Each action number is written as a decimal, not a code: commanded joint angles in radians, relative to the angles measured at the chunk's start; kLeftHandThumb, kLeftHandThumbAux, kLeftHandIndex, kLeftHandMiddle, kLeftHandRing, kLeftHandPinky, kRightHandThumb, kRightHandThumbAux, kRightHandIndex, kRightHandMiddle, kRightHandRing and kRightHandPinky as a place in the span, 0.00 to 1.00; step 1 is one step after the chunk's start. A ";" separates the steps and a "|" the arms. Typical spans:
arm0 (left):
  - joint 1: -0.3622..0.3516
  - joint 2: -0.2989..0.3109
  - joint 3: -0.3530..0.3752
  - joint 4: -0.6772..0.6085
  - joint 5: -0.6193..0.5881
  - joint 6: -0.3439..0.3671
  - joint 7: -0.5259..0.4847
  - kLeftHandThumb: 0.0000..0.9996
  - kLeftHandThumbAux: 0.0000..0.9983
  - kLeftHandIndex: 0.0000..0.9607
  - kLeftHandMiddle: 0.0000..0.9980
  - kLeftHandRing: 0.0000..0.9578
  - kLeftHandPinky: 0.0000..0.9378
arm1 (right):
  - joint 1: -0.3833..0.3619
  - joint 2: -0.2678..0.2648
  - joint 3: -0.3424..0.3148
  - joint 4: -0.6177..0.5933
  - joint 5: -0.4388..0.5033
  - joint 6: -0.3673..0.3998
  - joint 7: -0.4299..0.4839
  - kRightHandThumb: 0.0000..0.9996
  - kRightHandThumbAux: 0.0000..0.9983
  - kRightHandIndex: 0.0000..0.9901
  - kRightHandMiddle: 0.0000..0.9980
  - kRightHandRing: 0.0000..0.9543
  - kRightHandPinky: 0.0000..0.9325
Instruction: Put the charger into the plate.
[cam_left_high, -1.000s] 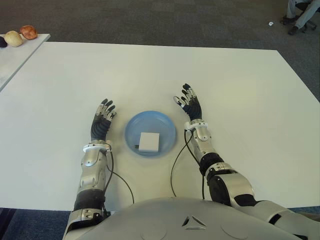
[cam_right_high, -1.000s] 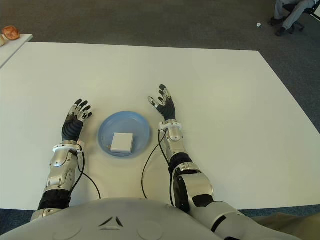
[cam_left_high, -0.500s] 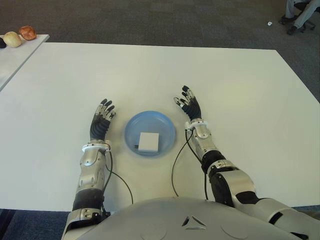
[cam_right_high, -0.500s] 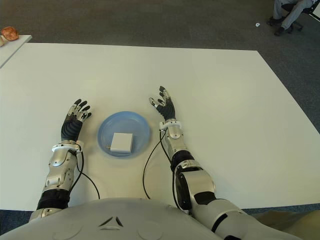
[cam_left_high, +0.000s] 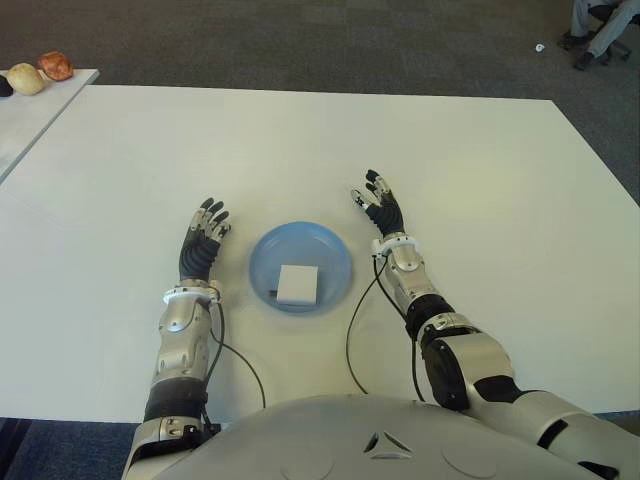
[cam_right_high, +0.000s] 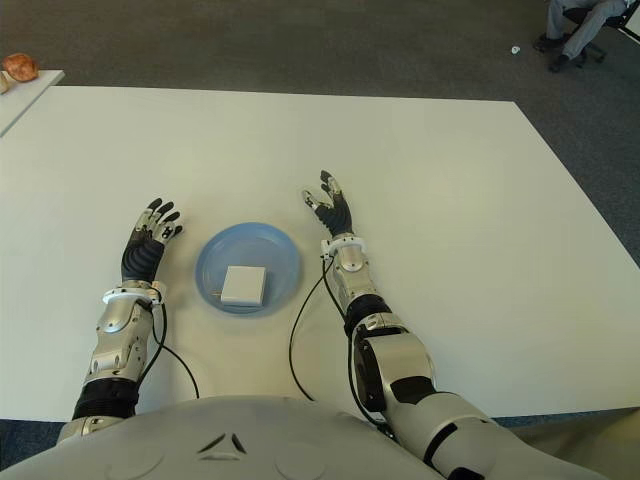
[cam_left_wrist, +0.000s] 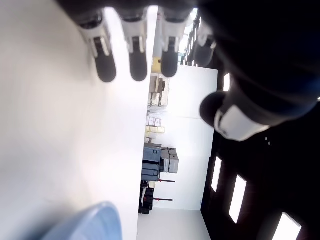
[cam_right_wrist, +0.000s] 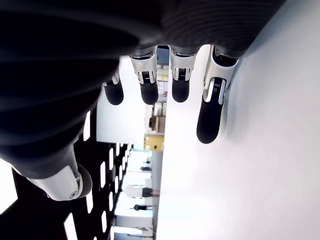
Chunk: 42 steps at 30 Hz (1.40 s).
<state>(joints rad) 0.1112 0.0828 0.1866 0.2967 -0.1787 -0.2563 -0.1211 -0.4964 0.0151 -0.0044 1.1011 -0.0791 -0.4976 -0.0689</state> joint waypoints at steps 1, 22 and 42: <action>0.017 0.001 0.001 0.023 0.006 0.025 0.001 0.00 0.62 0.04 0.12 0.14 0.18 | 0.042 -0.003 0.002 0.053 -0.007 0.084 -0.002 0.11 0.62 0.00 0.00 0.00 0.00; 0.017 -0.002 0.003 0.015 0.000 0.032 0.001 0.00 0.63 0.05 0.12 0.15 0.18 | 0.051 -0.001 -0.004 0.035 0.003 0.072 0.005 0.12 0.62 0.00 0.00 0.00 0.00; 0.019 0.013 0.023 -0.003 -0.015 0.058 -0.005 0.02 0.64 0.06 0.13 0.15 0.18 | 0.355 0.020 0.042 -0.255 -0.024 -0.039 -0.014 0.13 0.64 0.00 0.00 0.00 0.00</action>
<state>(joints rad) 0.1146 0.0876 0.1958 0.2802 -0.1824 -0.2348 -0.1211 -0.2625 0.0316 0.0294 0.8371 -0.0951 -0.5613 -0.0811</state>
